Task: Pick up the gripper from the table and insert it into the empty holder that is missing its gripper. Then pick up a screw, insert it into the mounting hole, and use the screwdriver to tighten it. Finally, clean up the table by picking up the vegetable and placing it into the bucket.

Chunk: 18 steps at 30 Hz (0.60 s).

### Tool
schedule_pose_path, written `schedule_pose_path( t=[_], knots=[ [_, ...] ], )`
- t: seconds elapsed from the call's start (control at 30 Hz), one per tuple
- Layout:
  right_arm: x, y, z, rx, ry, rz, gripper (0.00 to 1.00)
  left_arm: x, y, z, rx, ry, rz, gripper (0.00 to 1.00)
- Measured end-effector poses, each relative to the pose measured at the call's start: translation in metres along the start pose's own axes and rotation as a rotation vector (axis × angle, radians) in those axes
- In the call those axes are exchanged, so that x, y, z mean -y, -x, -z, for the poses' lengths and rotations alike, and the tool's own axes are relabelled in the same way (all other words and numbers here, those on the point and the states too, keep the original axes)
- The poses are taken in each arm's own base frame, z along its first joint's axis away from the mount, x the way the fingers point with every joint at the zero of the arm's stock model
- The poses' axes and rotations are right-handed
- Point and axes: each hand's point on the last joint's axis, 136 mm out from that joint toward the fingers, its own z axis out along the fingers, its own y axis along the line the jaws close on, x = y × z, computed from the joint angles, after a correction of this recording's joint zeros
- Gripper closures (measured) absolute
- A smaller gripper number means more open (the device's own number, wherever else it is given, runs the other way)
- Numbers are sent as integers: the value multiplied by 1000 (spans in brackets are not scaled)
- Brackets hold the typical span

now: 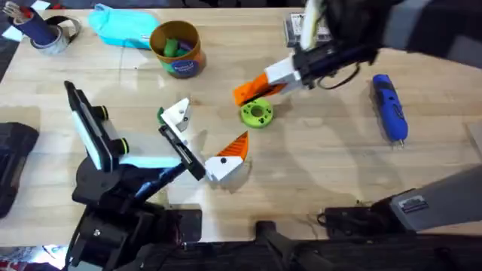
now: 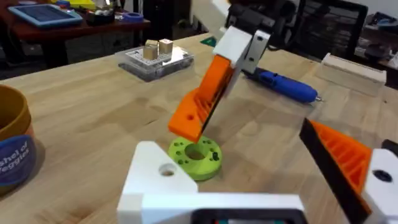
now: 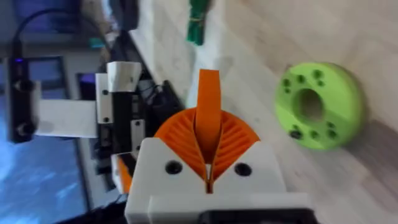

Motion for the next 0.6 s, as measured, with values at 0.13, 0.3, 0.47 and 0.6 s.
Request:
schedule_pose_path(
  t=[0.13, 0.3, 0.47, 0.6],
  knots=[
    [-15, -2, -23, -57, 163, -21, 991, 0, 0, 0, 0, 0, 0, 6],
    [-29, -9, -36, -119, 286, -80, 991, 0, 0, 0, 0, 0, 0, 6],
    [-44, -11, -44, -153, 376, -62, 991, 0, 0, 0, 0, 0, 0, 6],
    [-59, -13, -51, -175, 428, -14, 991, 0, 0, 0, 0, 0, 0, 6]
  ],
)
